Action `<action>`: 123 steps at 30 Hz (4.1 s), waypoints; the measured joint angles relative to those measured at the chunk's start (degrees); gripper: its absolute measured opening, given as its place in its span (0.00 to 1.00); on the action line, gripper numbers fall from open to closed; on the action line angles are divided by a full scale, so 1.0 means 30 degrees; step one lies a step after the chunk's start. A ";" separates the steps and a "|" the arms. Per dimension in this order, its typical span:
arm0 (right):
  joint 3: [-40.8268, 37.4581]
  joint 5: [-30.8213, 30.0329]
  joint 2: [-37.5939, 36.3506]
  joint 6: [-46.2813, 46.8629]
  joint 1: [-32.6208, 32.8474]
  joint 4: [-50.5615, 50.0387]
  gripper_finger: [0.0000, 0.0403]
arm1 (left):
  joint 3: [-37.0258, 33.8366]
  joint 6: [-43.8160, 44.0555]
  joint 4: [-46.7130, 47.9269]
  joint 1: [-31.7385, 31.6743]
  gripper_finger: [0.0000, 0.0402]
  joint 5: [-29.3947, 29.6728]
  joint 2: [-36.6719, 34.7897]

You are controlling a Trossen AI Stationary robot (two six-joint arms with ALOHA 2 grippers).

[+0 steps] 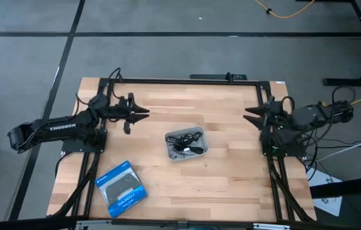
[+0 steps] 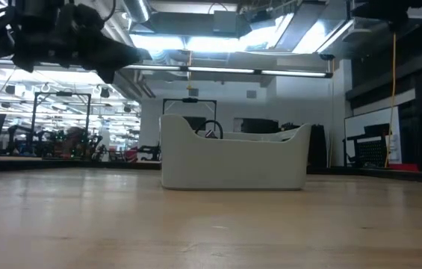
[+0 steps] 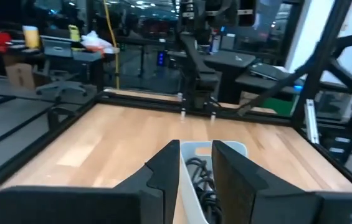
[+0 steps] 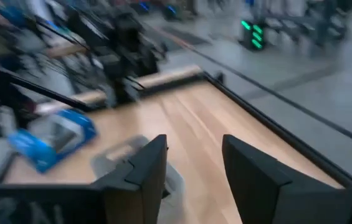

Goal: Pick and place USB-C Cables
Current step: Return to Home Position

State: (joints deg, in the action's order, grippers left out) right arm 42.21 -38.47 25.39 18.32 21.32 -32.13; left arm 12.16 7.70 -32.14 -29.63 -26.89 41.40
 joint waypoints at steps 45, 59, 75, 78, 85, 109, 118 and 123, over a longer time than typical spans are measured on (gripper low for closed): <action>-1.3922 0.6761 -0.7185 -0.4911 0.0138 1.3221 0.40 | -0.3912 0.1601 0.2124 0.2741 0.22 0.2633 -0.5703; -1.3915 0.6715 -0.7178 -0.5264 0.0101 1.3228 0.40 | -0.3905 -0.0212 0.2396 0.8306 0.22 0.4219 -0.5703; -1.3907 0.6708 -0.7178 -0.5264 0.0101 1.3185 0.40 | -0.3912 0.1260 0.3595 0.9989 0.22 0.6271 -0.5682; -1.3907 0.6708 -0.7178 -0.5264 0.0101 1.3185 0.40 | -0.3912 0.1255 0.3576 0.9989 0.22 0.6264 -0.5682; -1.3900 0.6708 -0.7178 -0.5264 0.0101 1.3177 0.40 | -0.3905 0.1678 0.4525 0.9981 0.22 0.7049 -0.5693; -1.3885 0.6700 -0.7170 -0.5264 0.0094 1.3190 0.40 | -0.3891 0.1752 1.0181 0.9989 0.22 0.7529 -1.3480; -1.3909 0.6697 -0.7294 -0.5257 0.0061 1.1999 0.40 | -0.3898 0.1752 1.0235 0.9989 0.22 0.7787 -1.3754; -1.3922 0.6817 -0.7141 -0.5257 -0.0384 1.2086 0.40 | -0.3898 0.1751 1.0228 0.9989 0.22 0.7772 -1.3754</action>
State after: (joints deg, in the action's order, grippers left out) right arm 0.45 -18.02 3.97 2.55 20.17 4.12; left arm 0.47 12.95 -1.45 0.34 -3.57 0.14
